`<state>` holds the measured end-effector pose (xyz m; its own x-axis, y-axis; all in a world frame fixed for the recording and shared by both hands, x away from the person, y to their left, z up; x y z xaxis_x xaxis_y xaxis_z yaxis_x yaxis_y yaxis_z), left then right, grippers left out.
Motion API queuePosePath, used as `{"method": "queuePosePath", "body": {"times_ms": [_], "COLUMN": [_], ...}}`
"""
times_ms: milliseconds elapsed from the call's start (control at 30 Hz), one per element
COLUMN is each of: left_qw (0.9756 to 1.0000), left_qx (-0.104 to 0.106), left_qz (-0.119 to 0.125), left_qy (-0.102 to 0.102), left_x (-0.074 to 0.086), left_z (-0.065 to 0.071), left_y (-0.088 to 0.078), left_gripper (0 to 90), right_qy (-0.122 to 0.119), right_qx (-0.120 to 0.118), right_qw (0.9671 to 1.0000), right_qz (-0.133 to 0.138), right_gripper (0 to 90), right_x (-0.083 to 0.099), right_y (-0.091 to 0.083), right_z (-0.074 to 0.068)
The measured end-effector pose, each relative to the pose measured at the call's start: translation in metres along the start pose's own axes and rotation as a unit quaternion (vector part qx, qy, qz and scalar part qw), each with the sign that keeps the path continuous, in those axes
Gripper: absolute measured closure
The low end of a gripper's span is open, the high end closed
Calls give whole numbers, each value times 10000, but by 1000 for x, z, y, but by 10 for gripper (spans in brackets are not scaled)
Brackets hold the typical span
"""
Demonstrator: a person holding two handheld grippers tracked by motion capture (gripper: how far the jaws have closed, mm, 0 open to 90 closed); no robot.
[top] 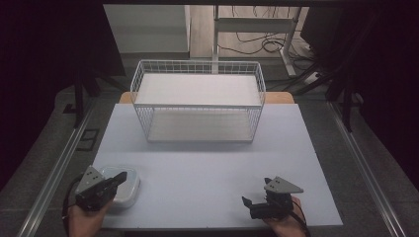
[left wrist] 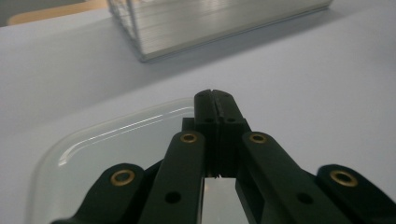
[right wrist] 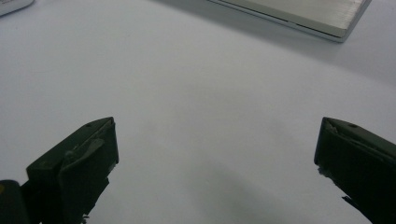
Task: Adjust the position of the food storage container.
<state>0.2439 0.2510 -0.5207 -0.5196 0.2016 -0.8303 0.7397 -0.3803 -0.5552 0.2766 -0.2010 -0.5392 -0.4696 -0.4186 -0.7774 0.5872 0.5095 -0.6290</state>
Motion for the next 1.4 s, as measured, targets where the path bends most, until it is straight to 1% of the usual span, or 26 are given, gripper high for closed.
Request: {"method": "queuePosePath", "body": {"times_ms": [100,133,167,200,233,300,333,367,400,467,500,533,567,633,667,700,767,833,933,1000,1033,1067,1100,1167,1333,1400], "left_qw": [9997,9997,9992,9992,9985,9976,9976,9965,9965,9950,9935,9935,9920,9906,9906,9898,9894,9883,9884,9890,9891,9891,9886,9891,9894,9902], "left_qx": [-214,-214,-362,-362,-474,-620,-620,-736,-736,-884,-978,-978,-1061,-1145,-1145,-1155,-1154,-1145,-1074,-988,-933,-933,-942,-836,-765,-662], "left_qz": [25,25,8,8,27,30,30,46,46,0,-48,-48,-121,-211,-211,-307,-370,-595,-702,-795,-903,-903,-990,-1021,-1080,-1104], "left_qy": [-131,-131,-170,-170,-258,-312,-312,-396,-396,-472,-573,-573,-670,-714,-714,-773,-802,-817,-810,-765,-698,-698,-635,-658,-591,-535], "left_x": [5,5,9,9,12,16,16,20,20,25,31,31,36,41,41,45,47,52,54,55,55,55,56,56,55,52], "left_z": [-16,-16,-25,-25,-34,-43,-43,-51,-51,-60,-68,-68,-75,-81,-81,-84,-85,-87,-85,-81,-76,-76,-74,-69,-61,-53], "left_y": [-7,-7,-10,-10,-14,-18,-18,-22,-22,-26,-27,-27,-28,-27,-27,-24,-22,-16,-13,-10,-7,-7,-5,-4,-1,3], "left_gripper": [898,898,898,898,898,898,898,898,898,898,898,898,898,898,898,898,898,898,898,898,898,899,899,899,899,898], "right_qy": [4,4,20,23,28,33,33,41,41,65,67,67,76,87,87,85,78,66,60,45,25,25,24,23,21,26], "right_qx": [-2,-2,-18,-21,-27,-36,-36,-32,-32,-38,-38,-38,-28,-35,-35,-36,-33,-28,-32,-25,-15,-15,-9,-19,-19,-21], "right_qw": [10000,10000,10000,10000,10000,10000,10000,10000,10000,10000,9999,9999,9999,9999,9999,9999,9999,9999,9999,9999,9999,9999,9999,9999,9999,9999], "right_qz": [-28,-28,-45,-51,-57,-65,-65,-69,-69,-63,-67,-67,-64,-61,-61,-64,-69,-83,-91,-93,-100,-100,-110,-115,-137,-138], "right_gripper": [5,5,10,11,13,16,16,19,19,20,20,20,20,21,21,21,22,24,25,25,25,25,25,25,30,32], "right_x": [0,0,0,0,1,1,1,1,1,1,1,1,1,1,1,1,1,1,1,1,1,1,1,1,1,1], "right_y": [0,0,0,0,0,0,0,0,0,0,0,0,0,0,0,0,0,0,0,0,0,0,1,1,1,1], "right_z": [0,0,0,0,0,0,0,0,0,0,0,0,0,0,0,0,0,0,0,0,0,0,-1,-1,-1,-1]}}
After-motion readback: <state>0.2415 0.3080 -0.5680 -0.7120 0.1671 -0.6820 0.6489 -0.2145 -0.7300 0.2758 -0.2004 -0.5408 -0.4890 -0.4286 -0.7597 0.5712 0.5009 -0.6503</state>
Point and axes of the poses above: each handheld gripper's, and its own axes: y roughly forward along the jaws, x roughly out of its underside, z roughly to its right, the point moved 6 cm from there along y, roughly forward along the jaws, and after that the axes turned 3 degrees about -z, right-handed, at the moved point
